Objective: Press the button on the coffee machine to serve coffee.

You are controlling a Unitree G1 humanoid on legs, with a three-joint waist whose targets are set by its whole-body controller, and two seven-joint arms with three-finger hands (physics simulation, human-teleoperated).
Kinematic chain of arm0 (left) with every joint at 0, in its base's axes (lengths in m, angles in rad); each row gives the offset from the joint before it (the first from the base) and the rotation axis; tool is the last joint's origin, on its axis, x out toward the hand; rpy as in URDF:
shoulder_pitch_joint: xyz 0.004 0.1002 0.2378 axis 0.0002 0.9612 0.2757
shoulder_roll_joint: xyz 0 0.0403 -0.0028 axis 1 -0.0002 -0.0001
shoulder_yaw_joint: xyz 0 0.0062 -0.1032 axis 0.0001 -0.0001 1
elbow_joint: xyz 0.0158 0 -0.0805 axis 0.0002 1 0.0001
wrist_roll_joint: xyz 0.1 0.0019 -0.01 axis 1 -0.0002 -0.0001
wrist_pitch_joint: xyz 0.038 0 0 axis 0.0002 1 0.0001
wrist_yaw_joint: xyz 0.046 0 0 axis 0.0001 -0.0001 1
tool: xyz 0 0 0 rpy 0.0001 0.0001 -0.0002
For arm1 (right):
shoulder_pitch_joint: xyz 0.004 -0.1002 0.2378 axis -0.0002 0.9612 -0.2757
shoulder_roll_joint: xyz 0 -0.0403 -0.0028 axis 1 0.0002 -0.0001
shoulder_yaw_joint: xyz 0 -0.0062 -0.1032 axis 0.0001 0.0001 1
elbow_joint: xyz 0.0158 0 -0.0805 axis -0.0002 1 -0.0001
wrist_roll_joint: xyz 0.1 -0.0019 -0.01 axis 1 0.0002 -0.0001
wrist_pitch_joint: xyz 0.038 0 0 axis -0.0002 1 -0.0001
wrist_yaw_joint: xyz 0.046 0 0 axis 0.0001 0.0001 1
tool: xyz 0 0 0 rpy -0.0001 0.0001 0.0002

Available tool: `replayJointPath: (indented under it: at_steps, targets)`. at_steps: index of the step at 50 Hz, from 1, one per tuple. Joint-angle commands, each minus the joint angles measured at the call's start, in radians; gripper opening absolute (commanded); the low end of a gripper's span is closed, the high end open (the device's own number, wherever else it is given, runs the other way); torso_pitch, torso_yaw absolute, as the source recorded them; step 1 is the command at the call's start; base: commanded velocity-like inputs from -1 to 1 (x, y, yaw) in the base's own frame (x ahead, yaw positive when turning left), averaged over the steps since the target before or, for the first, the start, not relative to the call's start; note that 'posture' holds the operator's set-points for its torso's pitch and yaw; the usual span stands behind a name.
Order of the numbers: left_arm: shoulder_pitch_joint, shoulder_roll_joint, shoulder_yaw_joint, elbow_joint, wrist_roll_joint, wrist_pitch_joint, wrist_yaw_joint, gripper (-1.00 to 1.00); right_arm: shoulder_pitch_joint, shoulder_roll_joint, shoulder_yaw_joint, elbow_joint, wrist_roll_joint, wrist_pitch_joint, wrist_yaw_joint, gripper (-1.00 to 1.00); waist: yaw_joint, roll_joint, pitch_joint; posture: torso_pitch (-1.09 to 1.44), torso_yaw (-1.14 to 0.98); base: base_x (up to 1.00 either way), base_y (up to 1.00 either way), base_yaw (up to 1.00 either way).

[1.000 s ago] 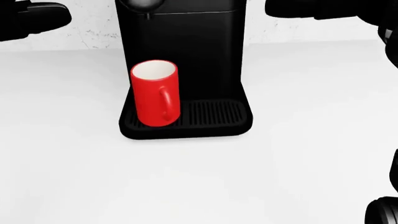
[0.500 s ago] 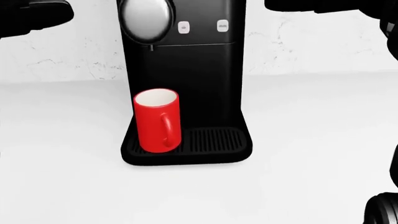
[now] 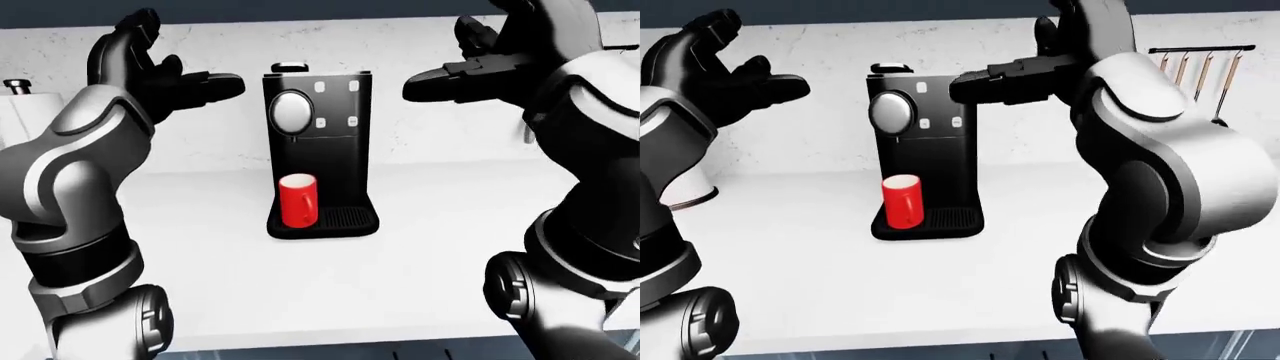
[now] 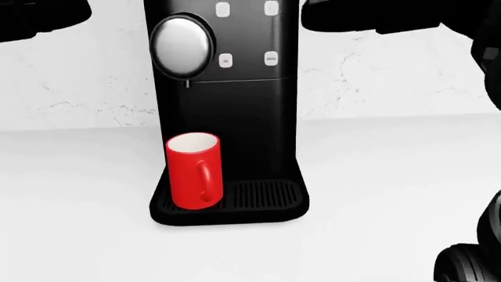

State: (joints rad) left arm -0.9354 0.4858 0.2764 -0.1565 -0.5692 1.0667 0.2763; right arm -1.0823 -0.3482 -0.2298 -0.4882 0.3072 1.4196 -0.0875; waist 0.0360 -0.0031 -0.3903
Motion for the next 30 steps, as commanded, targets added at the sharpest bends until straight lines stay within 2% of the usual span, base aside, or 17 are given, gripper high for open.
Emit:
replayJointPath:
  at_steps: [1,6,8,11,15,19,23,30]
  targets:
    - [-0.033,0.010,0.010,-0.016,-0.004,-0.021,0.003,1.00,-0.031,0.001,-0.003,-0.024,0.016,0.026,-0.017,1.00,0.000,0.001,0.003,-0.68,0.00,0.00,0.00,0.00]
    - [-0.027,0.012,0.009,-0.020,-0.008,-0.022,0.008,1.00,-0.063,0.023,0.008,-0.062,0.038,0.101,-0.020,1.00,-0.001,0.003,0.004,-0.68,0.00,0.00,0.00,0.00]
    - [-0.028,0.012,0.007,-0.013,-0.005,-0.027,0.007,1.00,-0.096,0.063,-0.025,-0.068,0.057,0.150,-0.019,1.00,-0.001,0.004,0.004,-0.68,0.00,0.00,0.00,0.00]
    - [-0.025,0.012,0.003,-0.008,0.000,-0.036,0.005,1.00,-0.119,0.081,-0.047,-0.070,0.086,0.193,-0.009,1.00,-0.001,0.006,0.005,-0.68,0.00,0.00,0.00,0.00]
    - [-0.026,0.016,0.008,-0.014,-0.002,-0.027,0.007,1.00,-0.106,0.068,-0.057,-0.072,0.179,0.195,-0.039,1.00,-0.002,0.006,0.006,-0.68,0.00,0.00,0.00,0.00]
    - [-0.027,0.012,0.002,-0.005,0.005,-0.036,0.005,1.00,-0.079,0.052,-0.061,-0.103,0.292,0.195,-0.121,1.00,-0.001,0.003,0.006,-0.68,0.00,0.00,0.00,0.00]
    - [-0.025,0.013,0.007,-0.014,0.002,-0.028,0.007,1.00,-0.088,0.037,-0.070,-0.093,0.464,0.195,-0.257,1.00,0.001,0.003,0.006,-0.68,0.00,0.00,0.00,0.00]
    - [-0.022,0.007,0.008,-0.023,-0.001,-0.023,0.013,1.00,-0.088,-0.022,-0.092,-0.060,1.018,0.195,-0.689,1.00,0.001,-0.001,0.005,-0.68,0.00,0.00,0.00,0.00]
